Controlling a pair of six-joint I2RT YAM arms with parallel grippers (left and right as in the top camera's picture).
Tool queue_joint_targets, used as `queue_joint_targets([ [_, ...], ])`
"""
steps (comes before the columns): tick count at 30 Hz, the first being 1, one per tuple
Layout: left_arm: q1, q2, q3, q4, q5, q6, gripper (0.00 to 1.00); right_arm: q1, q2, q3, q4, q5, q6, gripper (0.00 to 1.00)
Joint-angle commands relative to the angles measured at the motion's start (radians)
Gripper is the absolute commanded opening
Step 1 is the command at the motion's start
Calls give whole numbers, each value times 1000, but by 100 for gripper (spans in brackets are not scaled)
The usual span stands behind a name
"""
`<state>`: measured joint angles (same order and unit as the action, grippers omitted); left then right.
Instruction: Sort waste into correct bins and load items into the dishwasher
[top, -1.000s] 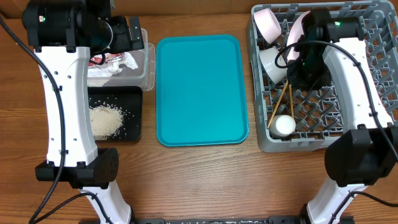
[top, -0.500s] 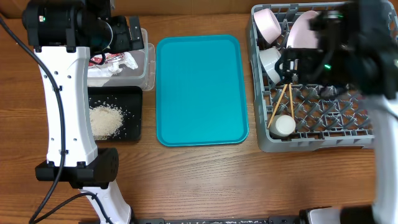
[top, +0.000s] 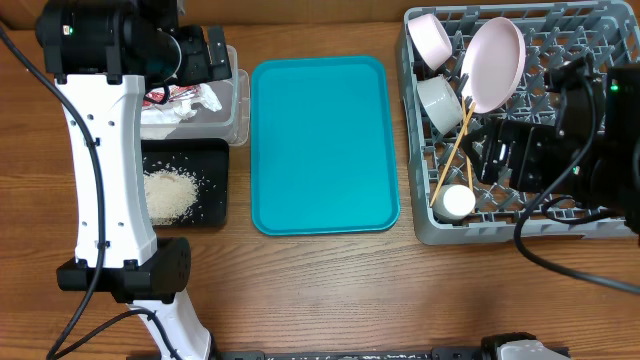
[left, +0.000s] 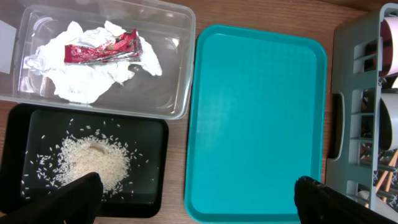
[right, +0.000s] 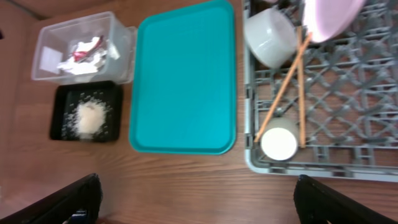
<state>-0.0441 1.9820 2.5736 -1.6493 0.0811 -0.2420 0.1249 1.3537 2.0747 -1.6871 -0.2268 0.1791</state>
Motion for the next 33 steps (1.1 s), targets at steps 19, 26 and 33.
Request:
queue_joint_targets([
  [19,-2,10,-5,3,-6,-9,100,-114,-739,-1289,1253,142,-193,100],
  [26,-2,10,-5,3,-6,-9,100,-114,-1065,-1739,1517,135,-195,100],
  [33,-2,10,-5,3,-6,-9,100,-112,-1266,-1976,1612,113,-195,100],
])
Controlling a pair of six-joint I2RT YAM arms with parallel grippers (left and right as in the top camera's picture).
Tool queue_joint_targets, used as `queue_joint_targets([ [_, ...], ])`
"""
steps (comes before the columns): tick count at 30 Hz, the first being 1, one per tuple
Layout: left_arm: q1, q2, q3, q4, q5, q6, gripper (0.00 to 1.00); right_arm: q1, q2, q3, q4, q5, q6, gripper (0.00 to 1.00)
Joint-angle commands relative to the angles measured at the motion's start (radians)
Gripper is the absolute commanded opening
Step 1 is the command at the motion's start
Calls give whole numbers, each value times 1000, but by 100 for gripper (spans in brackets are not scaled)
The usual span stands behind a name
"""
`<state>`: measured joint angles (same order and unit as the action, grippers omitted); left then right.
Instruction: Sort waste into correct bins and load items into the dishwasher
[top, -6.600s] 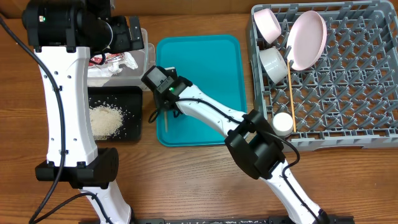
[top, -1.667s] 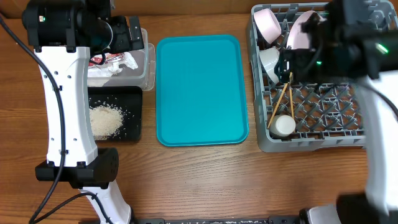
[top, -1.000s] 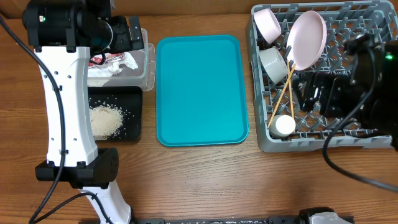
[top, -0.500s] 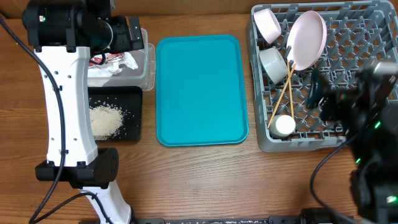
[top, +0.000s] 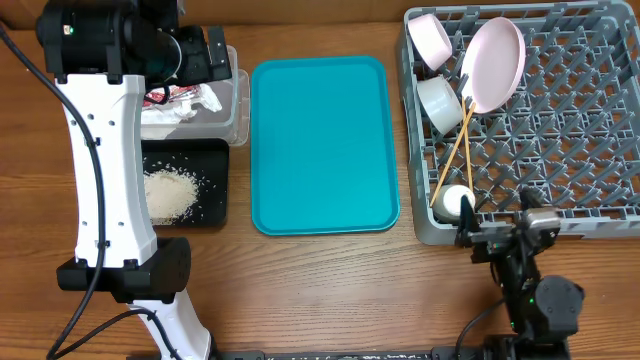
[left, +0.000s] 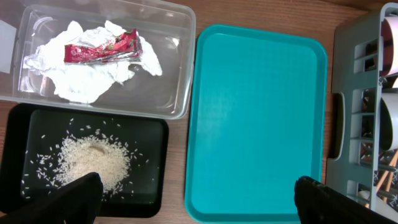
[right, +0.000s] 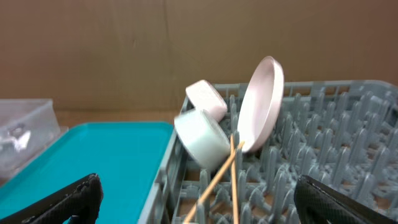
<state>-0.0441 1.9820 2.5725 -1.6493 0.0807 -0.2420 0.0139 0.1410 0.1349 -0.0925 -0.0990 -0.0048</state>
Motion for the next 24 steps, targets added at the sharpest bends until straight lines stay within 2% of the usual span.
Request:
queue_joint_targets([
  [1,-2,10,-4,3,-6,-9,100,-1,-77,-57,18,-16,-11,100],
  [6,-2,10,-4,3,-6,-9,100,-1,-139,-129,21,-16,-10,100],
  [24,-2,10,-4,3,-6,-9,100,-1,-138,-127,21,-18,8,100],
])
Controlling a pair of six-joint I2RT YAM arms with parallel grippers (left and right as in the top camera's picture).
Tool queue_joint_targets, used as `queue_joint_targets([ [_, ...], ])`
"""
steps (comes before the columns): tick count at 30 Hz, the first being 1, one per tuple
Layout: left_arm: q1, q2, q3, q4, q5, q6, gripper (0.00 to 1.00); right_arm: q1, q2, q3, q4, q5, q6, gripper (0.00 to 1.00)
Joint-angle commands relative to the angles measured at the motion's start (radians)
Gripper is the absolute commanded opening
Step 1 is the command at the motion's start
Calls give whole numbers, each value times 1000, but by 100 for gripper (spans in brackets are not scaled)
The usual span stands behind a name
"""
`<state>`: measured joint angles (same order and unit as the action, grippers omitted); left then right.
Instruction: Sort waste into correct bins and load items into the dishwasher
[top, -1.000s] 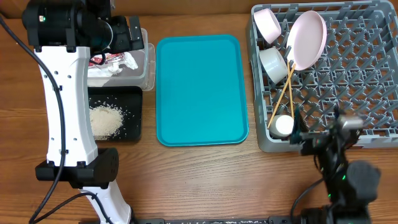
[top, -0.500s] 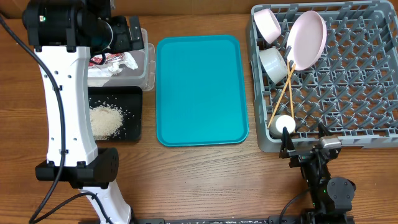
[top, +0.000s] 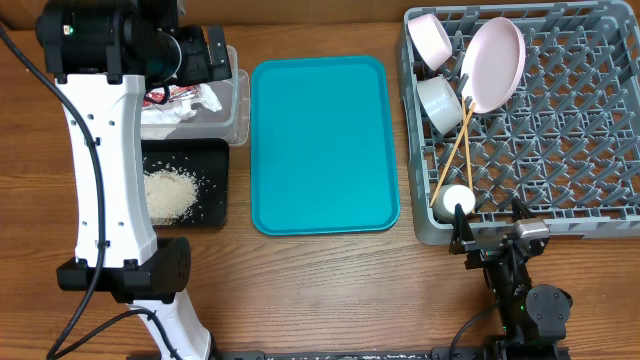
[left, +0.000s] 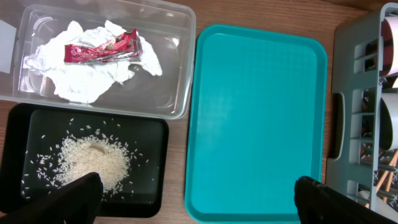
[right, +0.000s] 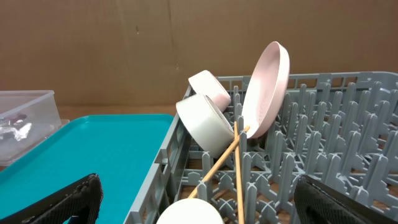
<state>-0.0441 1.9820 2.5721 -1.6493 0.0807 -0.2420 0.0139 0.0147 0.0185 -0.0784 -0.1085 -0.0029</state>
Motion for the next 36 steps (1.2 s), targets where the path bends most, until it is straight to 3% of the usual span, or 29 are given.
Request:
queue_joint_targets([
  [1,-2,10,-4,3,-6,-9,100,-1,-12,-11,7,-8,6,100],
  [14,-2,10,-4,3,-6,-7,100,-1,-12,-11,7,-9,6,100],
  [27,-3,-49,-30,-17,-114,42,100,-1,-12,-11,7,-9,6,100],
  [29,-2,-113,-113,59,-112,43,100,-1,-12,-11,7,-9,6,100],
  [36,-2,-493,-701,631,-77,72,100,-1,-12,-11,7,-8,6,100],
])
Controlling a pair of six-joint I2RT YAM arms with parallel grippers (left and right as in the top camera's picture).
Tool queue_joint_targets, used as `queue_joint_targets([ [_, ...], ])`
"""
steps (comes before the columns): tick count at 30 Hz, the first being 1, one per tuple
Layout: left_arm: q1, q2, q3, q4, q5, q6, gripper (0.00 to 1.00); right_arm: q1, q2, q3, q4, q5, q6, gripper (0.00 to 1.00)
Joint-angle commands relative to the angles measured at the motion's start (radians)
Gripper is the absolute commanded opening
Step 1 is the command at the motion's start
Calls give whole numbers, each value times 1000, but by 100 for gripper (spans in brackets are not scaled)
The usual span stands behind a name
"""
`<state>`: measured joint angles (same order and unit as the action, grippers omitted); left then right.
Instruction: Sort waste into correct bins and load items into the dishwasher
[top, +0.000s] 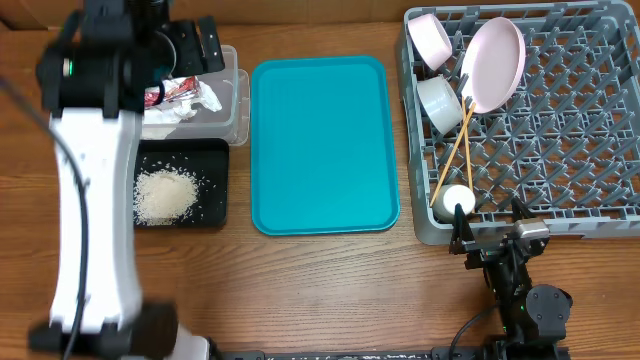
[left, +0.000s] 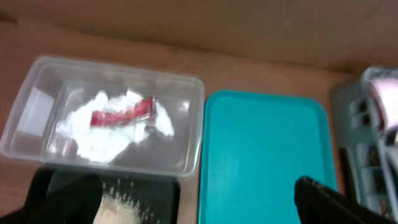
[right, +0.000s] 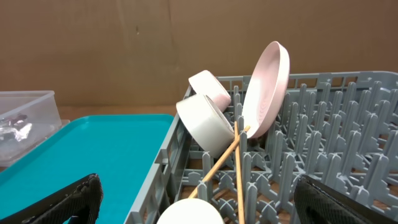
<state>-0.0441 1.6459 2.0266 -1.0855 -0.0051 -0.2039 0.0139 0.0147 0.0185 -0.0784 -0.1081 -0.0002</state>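
Observation:
The grey dish rack (top: 560, 150) at the right holds a pink plate (top: 493, 63), a pink bowl (top: 432, 37), a white bowl (top: 438, 100), two chopsticks (top: 452, 150) and a white cup (top: 454, 202). A clear bin (top: 232, 95) at the back left holds crumpled tissue and a red wrapper (left: 121, 116). Rice (top: 166, 195) lies in a black tray (top: 215, 190). My left gripper (left: 193, 208) is open and empty, high over the bins and blurred in the overhead view. My right gripper (right: 199, 208) is open and empty, low at the table's front by the rack's near corner.
A bare teal tray (top: 322, 143) lies in the middle, between the bins and the rack. A brown cardboard wall (right: 155, 43) stands behind the table. The left arm's white link (top: 95, 200) reaches over the table's left side.
My left arm has moved. Its wrist view now takes in the whole clear bin, the table's back edge and the wall, with motion blur. The right arm and all the items are unchanged.
My right gripper was first open above the rack, looking down on the table. Then it was low at the table's front by the rack's near corner, and it stays there. My left gripper stayed open over the bins and has only now shifted.

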Motion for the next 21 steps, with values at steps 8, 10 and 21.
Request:
queue_joint_targets([
  [8,0,-620,-792,392,-7,54,100,-1,-12,-11,7,-9,3,100],
  [10,1,-718,-922,465,-6,71,100,-1,-12,-11,7,-9,3,100],
  [21,1,-1176,-1434,628,-14,64,100,-1,-12,-11,7,-9,3,100],
])
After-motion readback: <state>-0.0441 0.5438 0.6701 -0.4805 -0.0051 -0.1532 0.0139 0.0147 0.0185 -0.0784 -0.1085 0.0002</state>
